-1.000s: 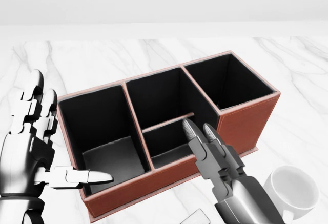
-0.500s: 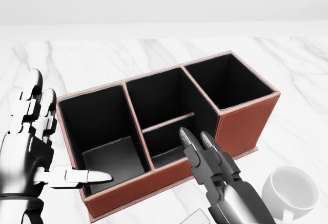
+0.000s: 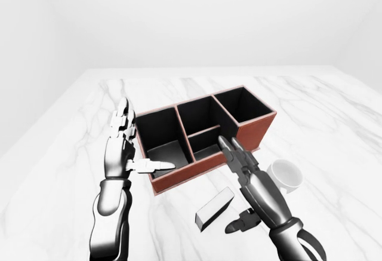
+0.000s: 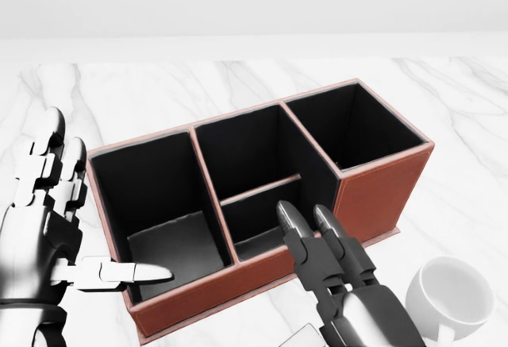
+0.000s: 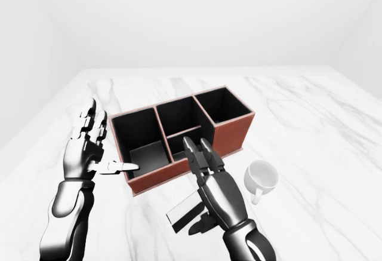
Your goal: Pick up the book and place it in the front compartment of the caddy.
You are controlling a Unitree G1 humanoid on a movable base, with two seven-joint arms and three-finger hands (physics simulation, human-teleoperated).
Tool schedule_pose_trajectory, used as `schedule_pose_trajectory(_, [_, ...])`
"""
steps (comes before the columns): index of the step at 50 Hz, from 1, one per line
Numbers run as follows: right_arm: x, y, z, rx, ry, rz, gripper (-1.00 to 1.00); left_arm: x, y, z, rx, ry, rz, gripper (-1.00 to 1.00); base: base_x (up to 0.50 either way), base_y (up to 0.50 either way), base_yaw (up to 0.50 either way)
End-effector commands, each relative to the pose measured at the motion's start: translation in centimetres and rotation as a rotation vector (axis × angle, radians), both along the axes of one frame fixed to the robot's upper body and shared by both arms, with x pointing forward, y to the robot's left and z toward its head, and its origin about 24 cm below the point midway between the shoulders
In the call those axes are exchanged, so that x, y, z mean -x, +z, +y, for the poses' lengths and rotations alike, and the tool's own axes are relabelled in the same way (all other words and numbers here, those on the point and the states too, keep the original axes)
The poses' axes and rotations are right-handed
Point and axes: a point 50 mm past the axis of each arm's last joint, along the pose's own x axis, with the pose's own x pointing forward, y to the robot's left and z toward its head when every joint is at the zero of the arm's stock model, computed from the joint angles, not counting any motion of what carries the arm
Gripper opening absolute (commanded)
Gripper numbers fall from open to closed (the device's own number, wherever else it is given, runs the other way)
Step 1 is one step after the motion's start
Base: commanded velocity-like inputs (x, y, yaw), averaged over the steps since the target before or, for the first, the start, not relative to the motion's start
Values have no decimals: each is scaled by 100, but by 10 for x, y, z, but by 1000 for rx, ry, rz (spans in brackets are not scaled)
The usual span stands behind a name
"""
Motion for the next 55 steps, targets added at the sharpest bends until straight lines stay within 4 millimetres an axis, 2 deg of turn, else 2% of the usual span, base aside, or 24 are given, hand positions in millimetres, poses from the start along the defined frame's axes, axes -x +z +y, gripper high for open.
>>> schedule_pose_trajectory(1, [4,-1,1,29,-11,-8,100,-1,-2,1,0,2,9,100,0,0,0])
schedule_pose_trajectory(18, [14,-7,9,77,8,-8,100,0,-1,3,-10,3,4,100,0,0,0])
schedule_pose_trajectory(29, [11,-5,15,87,42,-34,100,1,5,5,-21,3,-21,100,0,0,0])
schedule_pose_trajectory(55, [4,-20,18,123,34,-14,100,3,11,10,-45,-7,-44,100,0,0,0])
